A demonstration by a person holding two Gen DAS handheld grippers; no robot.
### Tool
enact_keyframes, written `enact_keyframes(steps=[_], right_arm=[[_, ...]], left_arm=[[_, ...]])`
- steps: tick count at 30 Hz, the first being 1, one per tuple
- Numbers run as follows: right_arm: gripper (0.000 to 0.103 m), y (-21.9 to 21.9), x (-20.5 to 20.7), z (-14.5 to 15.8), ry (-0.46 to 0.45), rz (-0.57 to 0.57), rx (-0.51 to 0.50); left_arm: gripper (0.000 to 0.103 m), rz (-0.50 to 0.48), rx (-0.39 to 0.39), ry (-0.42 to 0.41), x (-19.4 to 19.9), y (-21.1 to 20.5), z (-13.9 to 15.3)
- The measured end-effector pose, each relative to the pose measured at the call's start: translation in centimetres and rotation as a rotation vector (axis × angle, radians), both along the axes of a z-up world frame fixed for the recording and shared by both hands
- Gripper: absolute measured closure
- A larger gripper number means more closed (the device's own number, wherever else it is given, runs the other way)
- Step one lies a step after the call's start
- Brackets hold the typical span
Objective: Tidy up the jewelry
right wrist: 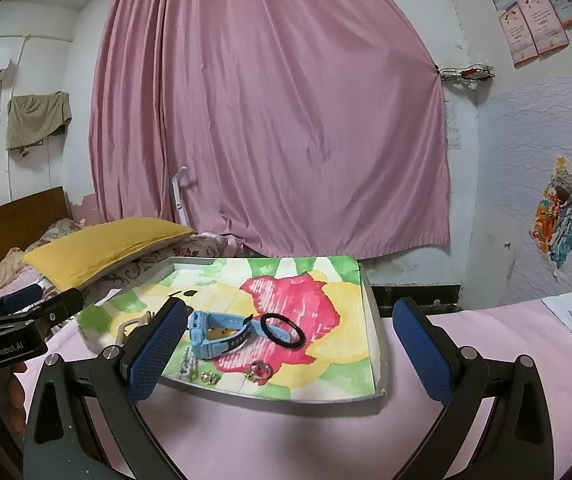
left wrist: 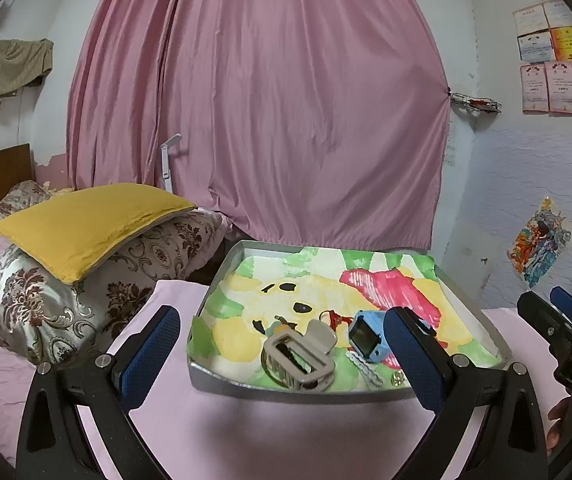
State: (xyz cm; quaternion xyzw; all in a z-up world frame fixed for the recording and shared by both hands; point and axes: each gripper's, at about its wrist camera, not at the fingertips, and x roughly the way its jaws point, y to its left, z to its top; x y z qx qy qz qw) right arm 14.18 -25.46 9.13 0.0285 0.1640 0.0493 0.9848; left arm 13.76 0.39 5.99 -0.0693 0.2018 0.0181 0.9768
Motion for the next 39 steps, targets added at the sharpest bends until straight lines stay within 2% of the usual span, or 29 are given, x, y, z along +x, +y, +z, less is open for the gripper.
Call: enact_keyframes(steps=[21, 29, 39], right_arm=[[0.002, 0.4, -5.4, -0.3, 0.031, -0.004, 0.005], [0.002, 0.1, -7.6, -1.4, 0.046, -0.043, 0.021], [0.002, 0.6, -9.3, -3.1, 0.044, -0.066, -0.011]], left_arm=[[0.001, -0.012, -0.003, 0.008, -5.2, 0.7, -1.2], [0.001, -0.007, 0.018, 0.008, -7.0, 0.8, -1.8], [0.001, 0.014, 0.034, -0.009, -9.1, 1.0, -3.2]])
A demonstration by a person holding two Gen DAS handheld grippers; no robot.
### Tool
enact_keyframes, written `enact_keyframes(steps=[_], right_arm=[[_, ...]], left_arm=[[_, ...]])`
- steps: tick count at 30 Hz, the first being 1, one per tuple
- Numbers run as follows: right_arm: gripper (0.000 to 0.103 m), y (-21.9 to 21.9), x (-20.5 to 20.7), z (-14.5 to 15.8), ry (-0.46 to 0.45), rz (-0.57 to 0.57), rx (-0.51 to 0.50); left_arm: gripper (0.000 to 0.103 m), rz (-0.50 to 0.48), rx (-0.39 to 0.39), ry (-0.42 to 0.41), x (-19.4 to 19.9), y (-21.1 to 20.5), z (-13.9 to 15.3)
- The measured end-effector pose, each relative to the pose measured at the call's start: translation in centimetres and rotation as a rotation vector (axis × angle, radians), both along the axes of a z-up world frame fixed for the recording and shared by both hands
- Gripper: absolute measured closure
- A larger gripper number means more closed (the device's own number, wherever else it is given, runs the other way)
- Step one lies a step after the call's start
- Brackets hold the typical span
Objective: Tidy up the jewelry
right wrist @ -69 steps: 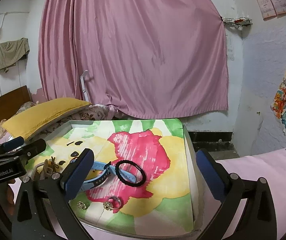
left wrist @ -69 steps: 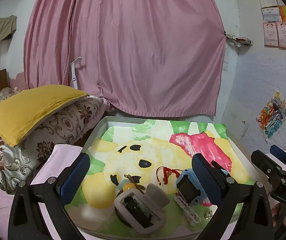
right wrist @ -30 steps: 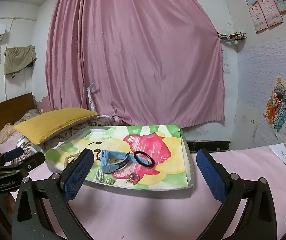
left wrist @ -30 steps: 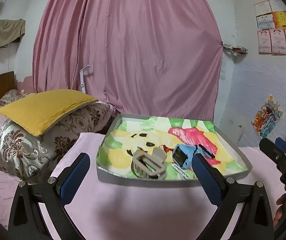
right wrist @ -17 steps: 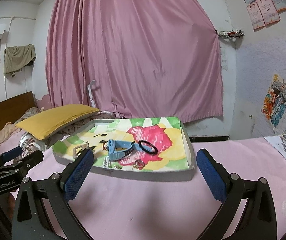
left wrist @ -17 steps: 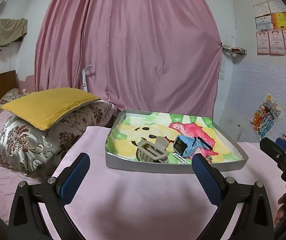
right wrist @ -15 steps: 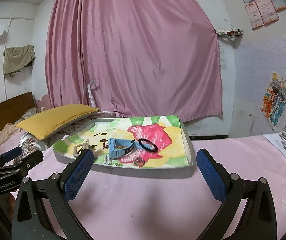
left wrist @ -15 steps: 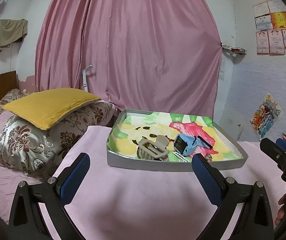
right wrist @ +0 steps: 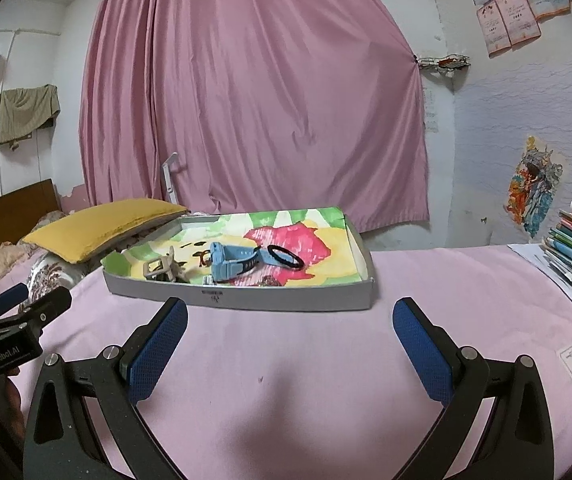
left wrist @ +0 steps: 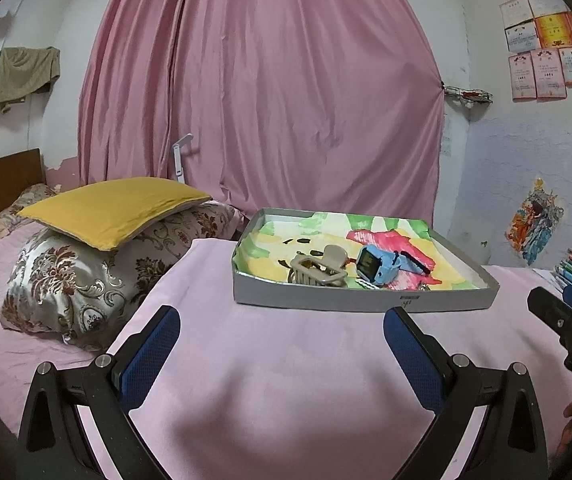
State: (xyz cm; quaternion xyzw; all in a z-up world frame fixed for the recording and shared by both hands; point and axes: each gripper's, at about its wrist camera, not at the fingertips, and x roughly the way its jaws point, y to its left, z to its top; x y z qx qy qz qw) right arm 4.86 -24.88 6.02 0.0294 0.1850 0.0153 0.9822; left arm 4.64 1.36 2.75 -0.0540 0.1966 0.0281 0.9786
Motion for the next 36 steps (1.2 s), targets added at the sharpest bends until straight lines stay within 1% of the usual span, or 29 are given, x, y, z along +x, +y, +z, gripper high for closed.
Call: enact_keyframes(steps=[3, 16, 24, 30, 36], right_arm=[[0.002, 0.2, -0.5, -0.4, -0.004, -0.003, -0.007], [0.002, 0.3, -1.6, -1.5, -0.018, 0.002, -0.026], [0.002, 0.0, -1.8, -2.1, -0.020, 0.001, -0.013], [0.002, 0.0, -1.7, -2.3, -0.018, 0.007, -0.007], [0.002, -0.2, -1.6, -2.4, -0.015, 0.010, 0.008]], left_arm=[[0.001, 0.009, -0.010, -0.002, -0.5, 0.2, -0.5], [0.001, 0.030, -0.001, -0.002, -1.8, 0.3, -2.2], [0.001, 0.029, 0.018, -0.027, -2.2, 0.1, -2.2], [0.001, 0.027, 0.034, -0.033, -2.4, -0.1, -2.3], [0.001, 0.028, 0.033, -0.033, -2.5, -0.1, -2.2]])
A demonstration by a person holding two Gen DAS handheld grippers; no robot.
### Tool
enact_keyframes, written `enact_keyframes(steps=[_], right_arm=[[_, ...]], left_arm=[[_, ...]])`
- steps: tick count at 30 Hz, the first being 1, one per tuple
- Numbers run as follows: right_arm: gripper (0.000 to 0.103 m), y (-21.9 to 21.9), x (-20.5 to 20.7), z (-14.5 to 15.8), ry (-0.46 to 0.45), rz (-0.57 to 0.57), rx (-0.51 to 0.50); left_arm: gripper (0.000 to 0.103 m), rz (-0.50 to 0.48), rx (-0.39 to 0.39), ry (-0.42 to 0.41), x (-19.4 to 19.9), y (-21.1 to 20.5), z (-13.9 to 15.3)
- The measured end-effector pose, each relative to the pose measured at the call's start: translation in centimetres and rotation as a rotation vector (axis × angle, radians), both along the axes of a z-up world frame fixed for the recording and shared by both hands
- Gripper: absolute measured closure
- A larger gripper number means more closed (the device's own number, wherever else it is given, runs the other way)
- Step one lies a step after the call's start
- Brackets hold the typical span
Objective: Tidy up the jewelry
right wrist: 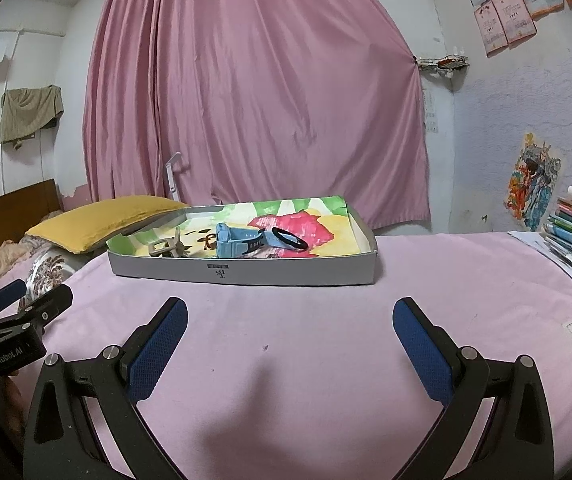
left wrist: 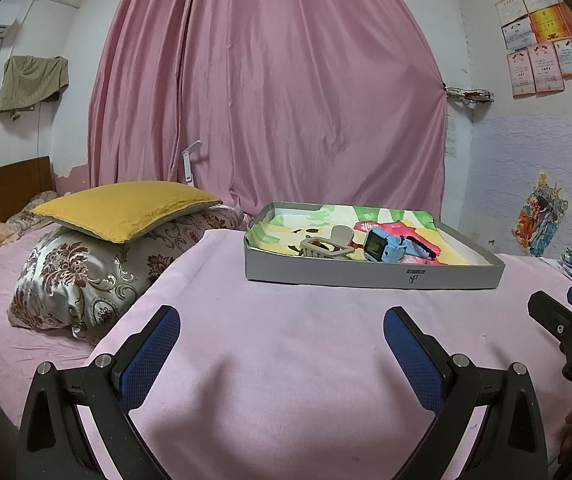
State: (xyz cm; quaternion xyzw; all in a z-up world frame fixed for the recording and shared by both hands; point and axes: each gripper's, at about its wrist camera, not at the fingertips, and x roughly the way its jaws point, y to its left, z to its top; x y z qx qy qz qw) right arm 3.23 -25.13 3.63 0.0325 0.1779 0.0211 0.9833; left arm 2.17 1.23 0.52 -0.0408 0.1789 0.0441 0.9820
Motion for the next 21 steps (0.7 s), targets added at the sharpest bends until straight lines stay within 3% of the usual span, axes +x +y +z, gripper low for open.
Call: enact_keyframes(steps=[21], right_arm=[[0.002, 0.08, 0.21, -0.18, 0.004, 0.001, 0.016]], left_arm=[[0.001, -0.001, 0.002, 0.001, 0.01, -0.02, 0.04]])
